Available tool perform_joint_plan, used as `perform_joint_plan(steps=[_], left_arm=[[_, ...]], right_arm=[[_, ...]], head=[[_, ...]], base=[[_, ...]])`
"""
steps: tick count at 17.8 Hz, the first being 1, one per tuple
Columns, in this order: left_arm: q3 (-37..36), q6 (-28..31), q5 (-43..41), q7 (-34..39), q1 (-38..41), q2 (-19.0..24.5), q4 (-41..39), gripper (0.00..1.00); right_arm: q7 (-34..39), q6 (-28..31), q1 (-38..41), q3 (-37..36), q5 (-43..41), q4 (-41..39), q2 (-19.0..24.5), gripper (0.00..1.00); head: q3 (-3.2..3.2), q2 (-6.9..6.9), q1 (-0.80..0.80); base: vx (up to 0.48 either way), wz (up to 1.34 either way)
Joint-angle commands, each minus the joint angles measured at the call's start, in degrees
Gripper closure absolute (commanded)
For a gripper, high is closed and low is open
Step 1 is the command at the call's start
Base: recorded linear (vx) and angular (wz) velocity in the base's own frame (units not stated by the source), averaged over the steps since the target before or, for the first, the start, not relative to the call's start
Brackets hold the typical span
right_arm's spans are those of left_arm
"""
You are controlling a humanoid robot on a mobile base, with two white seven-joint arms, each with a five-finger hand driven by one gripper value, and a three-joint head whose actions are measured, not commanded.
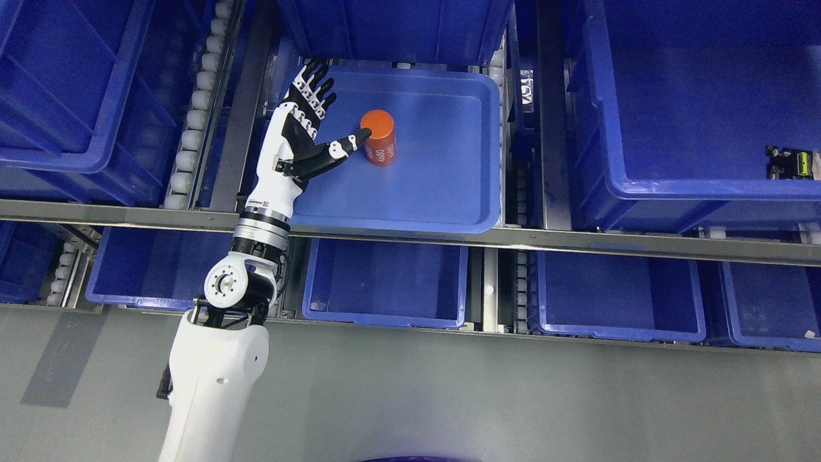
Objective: Grab orange capacitor from left shelf to right desk
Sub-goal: 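Reach the left hand around the orange capacitor in the blue bin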
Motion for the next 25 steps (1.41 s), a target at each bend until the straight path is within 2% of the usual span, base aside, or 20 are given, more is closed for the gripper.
perform_joint_plan(steps=[1,4,6,9,11,14,18,22,25], left_arm=[[1.79,0.31,-0.05,0.03,2.43,1.0,-7.26,0.0],[1.97,0.31,-0.05,-0.06,2.26,1.0,-7.35,0.0],[1.79,0.4,-0.05,-1.19,2.26,5.16,-7.35,0.0],[1.7,0.49,-0.05,-9.26,2.43,10.71,-6.91,0.0],[1.27,1.27,-0.23,-13.23,1.82,10.72,-4.55,0.01],[-0.49,1.81,-4.25,-13.86,-2.2,9.76,4.83,0.01],[-2.42,1.81,-4.8,-14.47,-8.18,8.79,13.55,0.02],[-7.43,1.89,-4.89,-16.49,-10.31,8.0,16.03,0.02],[-8.31,1.89,-5.06,-16.76,-10.83,7.12,17.96,0.02]], right_arm=[[-0.02,-0.01,1.32,-0.61,0.35,-1.0,-1.0,0.0],[-0.02,-0.01,1.32,-0.61,0.35,-1.0,-1.0,0.0],[-0.02,-0.01,1.32,-0.61,0.35,-1.0,-1.0,0.0],[-0.02,-0.01,1.32,-0.61,0.35,-1.0,-1.0,0.0],[-0.02,-0.01,1.32,-0.61,0.35,-1.0,-1.0,0.0],[-0.02,-0.01,1.23,-0.61,0.35,-1.0,-1.0,0.0],[-0.02,-0.01,1.32,-0.61,0.35,-1.0,-1.0,0.0],[-0.02,-0.01,1.32,-0.61,0.35,-1.0,-1.0,0.0],[-0.02,-0.01,1.23,-0.61,0.35,-1.0,-1.0,0.0]], head=[[0.0,0.0,0.0],[0.0,0.0,0.0],[0.0,0.0,0.0],[0.0,0.0,0.0],[0.0,0.0,0.0],[0.0,0.0,0.0],[0.0,0.0,0.0],[0.0,0.0,0.0],[0.0,0.0,0.0]], base=[[0.051,-0.04],[0.035,-0.02],[0.019,0.0],[0.005,0.0],[0.0,0.0],[0.0,0.0],[0.0,0.0],[0.0,0.0],[0.0,0.0]])
